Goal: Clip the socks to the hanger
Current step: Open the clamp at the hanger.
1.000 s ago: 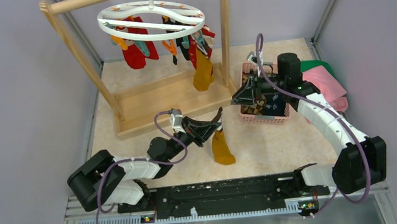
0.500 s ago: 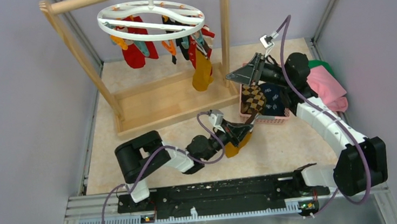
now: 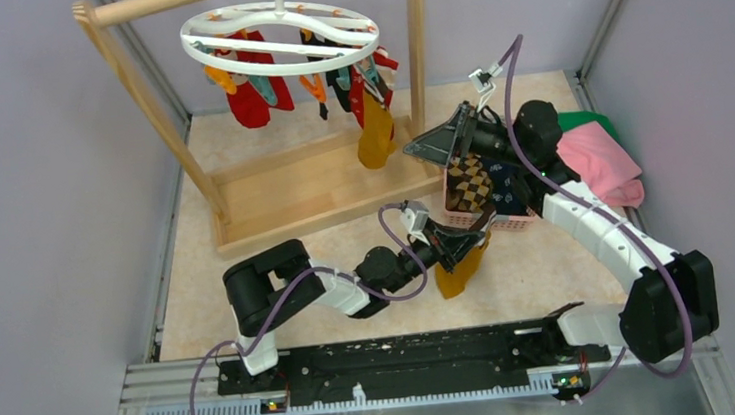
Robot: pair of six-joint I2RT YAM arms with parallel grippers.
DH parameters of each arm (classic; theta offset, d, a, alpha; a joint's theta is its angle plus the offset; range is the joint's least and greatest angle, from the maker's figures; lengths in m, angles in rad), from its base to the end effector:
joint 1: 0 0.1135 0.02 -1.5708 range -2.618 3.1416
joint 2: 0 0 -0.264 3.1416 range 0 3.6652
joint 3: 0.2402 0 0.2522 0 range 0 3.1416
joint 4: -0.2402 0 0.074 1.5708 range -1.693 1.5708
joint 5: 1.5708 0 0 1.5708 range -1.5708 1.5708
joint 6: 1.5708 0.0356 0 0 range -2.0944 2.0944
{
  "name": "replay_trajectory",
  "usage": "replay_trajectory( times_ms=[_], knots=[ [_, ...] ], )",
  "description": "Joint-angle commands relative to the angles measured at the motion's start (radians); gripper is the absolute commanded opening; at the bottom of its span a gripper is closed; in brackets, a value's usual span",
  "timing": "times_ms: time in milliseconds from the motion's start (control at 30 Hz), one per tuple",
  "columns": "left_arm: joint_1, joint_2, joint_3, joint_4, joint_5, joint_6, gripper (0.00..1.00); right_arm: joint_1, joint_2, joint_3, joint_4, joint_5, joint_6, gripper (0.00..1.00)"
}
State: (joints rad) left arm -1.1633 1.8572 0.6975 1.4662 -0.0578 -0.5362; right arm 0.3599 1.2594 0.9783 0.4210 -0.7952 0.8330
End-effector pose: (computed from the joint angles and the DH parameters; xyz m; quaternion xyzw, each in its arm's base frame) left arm 0.1414 -0.3223 0.1992 0.1600 0.5690 -0.5944 0.5452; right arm 0.2616 0.1256 0.3683 -0.1424 0.6564 0.6010 0.4331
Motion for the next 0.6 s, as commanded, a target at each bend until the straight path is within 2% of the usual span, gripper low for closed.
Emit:
replay_trajectory(
  times_ms=[0,133,467,567],
  knots=[
    [0.003,-0.006,0.030,0.326,0.053,-0.005,0.00,0.006,-0.032,0.049,-0.011,0.014,-0.029,0.98],
    [0.002,-0.006,0.028,0.327,0.052,-0.006,0.00,0.007,-0.044,0.045,-0.034,0.036,-0.036,0.99],
    [0.004,-0.021,0.015,0.327,0.052,0.059,0.00,0.006,0.006,0.032,0.083,-0.024,0.011,0.99],
    [0.004,-0.019,0.024,0.327,0.100,0.073,0.00,0.006,-0.010,0.024,0.097,-0.030,0.006,0.99]
  ],
)
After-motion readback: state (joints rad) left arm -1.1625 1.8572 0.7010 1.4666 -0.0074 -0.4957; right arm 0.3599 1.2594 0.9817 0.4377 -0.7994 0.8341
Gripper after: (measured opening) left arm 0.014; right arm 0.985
